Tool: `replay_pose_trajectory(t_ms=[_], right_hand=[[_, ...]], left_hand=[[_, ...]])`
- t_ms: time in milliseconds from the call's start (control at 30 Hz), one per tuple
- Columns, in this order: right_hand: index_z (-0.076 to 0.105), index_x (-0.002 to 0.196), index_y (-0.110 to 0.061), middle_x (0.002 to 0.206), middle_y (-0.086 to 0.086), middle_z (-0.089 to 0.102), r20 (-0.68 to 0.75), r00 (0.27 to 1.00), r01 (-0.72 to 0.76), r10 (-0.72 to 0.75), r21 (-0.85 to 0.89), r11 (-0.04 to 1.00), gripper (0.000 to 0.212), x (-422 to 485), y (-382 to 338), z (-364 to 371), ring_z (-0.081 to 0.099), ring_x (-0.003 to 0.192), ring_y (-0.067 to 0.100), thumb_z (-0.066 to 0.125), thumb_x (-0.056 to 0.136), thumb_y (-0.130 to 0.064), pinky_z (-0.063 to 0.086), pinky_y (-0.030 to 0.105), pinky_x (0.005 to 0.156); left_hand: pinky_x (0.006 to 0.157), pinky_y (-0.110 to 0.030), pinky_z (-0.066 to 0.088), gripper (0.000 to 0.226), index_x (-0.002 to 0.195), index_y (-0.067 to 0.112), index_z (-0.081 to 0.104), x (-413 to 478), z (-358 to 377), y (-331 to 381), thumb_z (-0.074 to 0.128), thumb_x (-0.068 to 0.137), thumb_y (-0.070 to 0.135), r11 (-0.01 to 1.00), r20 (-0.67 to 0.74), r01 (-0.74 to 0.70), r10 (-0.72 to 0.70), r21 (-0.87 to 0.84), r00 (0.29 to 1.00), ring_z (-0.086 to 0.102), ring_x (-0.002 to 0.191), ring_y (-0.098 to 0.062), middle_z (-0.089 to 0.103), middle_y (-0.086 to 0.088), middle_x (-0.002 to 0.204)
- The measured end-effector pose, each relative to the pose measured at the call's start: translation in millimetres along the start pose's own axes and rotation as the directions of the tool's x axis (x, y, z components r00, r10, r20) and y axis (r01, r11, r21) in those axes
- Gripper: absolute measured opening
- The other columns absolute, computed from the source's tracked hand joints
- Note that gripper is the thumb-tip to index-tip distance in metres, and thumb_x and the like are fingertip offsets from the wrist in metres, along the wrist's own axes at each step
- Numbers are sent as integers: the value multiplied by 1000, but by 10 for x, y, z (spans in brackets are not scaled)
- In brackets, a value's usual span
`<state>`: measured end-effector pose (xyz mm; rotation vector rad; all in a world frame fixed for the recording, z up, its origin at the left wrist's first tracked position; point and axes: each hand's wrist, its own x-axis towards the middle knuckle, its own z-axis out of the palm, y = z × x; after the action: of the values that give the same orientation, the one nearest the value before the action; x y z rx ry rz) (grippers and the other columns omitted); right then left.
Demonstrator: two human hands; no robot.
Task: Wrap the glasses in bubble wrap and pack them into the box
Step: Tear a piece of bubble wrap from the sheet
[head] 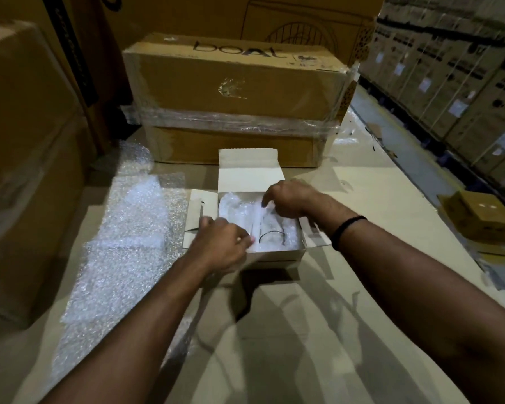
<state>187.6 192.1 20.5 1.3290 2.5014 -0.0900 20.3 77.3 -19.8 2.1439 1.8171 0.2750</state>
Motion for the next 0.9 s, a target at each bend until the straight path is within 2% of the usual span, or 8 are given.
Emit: replay_pose_trajectory(t_ms=[33, 100, 233, 300, 433, 567, 700, 900], right_hand=[[57, 128, -37, 137, -1, 56, -5, 1000, -23, 23, -34, 999, 41, -33, 80, -20, 53, 122, 23, 54, 91, -19, 44, 35, 97], [51, 133, -40, 140, -1, 52, 112, 990, -72, 84, -109, 991, 46, -37, 172, 4, 49, 127, 24, 58, 90, -28, 37, 37, 101], [40, 141, -44, 151, -1, 39, 286, 952, -70, 114, -160, 985, 67, 55, 231, 85, 29, 140, 26, 63, 79, -51, 24, 48, 112], [44, 137, -44, 149, -3, 40, 270, 957, -53, 107, -200, 978, 65, 60, 224, 123, 25, 140, 27, 63, 76, -53, 25, 52, 110], [54, 131, -31, 137, -2, 53, 157, 987, 26, 24, -310, 951, 52, -13, 126, 160, 37, 131, 24, 66, 81, -43, 30, 49, 105], [56, 121, -29, 128, -1, 59, -42, 999, -23, 19, -106, 994, 53, -188, 258, 72, 46, 124, 22, 68, 77, -57, 29, 42, 104], [54, 128, -29, 141, -4, 49, 182, 982, -9, 43, -185, 983, 75, -259, 204, 196, 25, 143, 19, 61, 70, -75, -1, 57, 115], [46, 130, -13, 143, 5, 48, 95, 993, -37, 63, -254, 967, 71, -259, 60, 431, 14, 148, 28, 63, 80, -59, -7, 65, 114]], left_hand=[[101, -43, 22, 38, 115, 31, 68, 41, -30, -71, 48, 94, 55, 995, -75, -6, 14, 104, 997, 48, 121, -22, 66, 1, 122], [106, -47, 18, 62, 136, 32, 51, 139, -62, -179, 51, 86, 67, 951, -39, 22, -10, 307, 999, 34, 136, -22, 47, 4, 146], [114, -58, 6, 102, 148, 22, 29, 310, -90, -184, 48, 70, 85, 859, 107, 51, -122, 509, 987, 21, 143, -29, 33, 1, 155], [114, -60, -2, 110, 151, 19, 25, 395, -61, -157, 50, 68, 86, 838, 133, 61, -158, 542, 979, 14, 145, -33, 28, -2, 158], [113, -61, -9, 122, 154, 16, 17, 491, -52, -131, 55, 63, 87, 818, 140, 68, -179, 571, 974, 8, 148, -37, 22, -8, 160], [113, -61, -4, 127, 155, 19, 13, 500, -159, -118, 59, 59, 87, 846, 86, 30, -89, 532, 992, 13, 148, -34, 27, -8, 159], [113, -62, -7, 128, 153, 19, 19, 570, -111, -111, 57, 55, 91, 862, 118, 51, -128, 504, 985, 12, 148, -36, 27, -10, 159], [112, -63, -10, 124, 155, 14, 5, 645, 91, -22, 64, 66, 77, 846, 94, 101, -175, 523, 980, 3, 147, -42, 24, -15, 159]])
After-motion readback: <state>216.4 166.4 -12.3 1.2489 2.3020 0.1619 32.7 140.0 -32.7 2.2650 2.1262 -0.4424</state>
